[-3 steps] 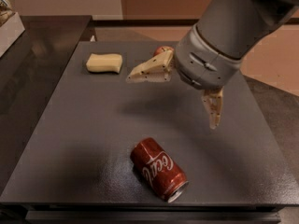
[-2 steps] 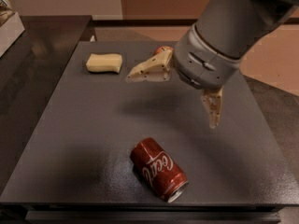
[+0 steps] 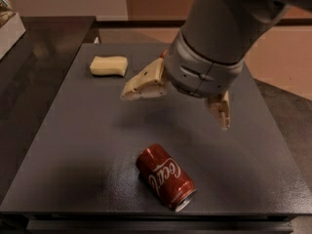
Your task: Place coke can upright
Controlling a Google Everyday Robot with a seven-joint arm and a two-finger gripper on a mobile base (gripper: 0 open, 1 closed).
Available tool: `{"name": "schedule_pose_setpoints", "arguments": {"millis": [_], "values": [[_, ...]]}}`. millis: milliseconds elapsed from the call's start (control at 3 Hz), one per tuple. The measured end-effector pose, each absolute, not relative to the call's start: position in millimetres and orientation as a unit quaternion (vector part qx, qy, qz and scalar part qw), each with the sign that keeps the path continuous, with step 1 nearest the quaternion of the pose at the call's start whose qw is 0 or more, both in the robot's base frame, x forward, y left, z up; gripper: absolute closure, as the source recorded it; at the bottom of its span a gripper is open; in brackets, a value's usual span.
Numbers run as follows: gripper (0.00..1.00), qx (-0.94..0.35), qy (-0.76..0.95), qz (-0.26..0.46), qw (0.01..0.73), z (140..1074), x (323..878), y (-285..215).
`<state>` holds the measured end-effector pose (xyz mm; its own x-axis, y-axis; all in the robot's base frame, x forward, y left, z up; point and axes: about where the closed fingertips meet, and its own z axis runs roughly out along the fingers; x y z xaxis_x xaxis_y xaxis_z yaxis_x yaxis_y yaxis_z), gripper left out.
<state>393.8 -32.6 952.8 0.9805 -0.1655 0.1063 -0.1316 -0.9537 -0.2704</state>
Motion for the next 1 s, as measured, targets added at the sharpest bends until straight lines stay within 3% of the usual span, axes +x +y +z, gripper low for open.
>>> {"name": "schedule_pose_setpoints", "arguments": {"millis": [1000], "values": [[0.0,-0.994,-0.104,-0.039,0.017,910.1,356.4,-27.6]]}}
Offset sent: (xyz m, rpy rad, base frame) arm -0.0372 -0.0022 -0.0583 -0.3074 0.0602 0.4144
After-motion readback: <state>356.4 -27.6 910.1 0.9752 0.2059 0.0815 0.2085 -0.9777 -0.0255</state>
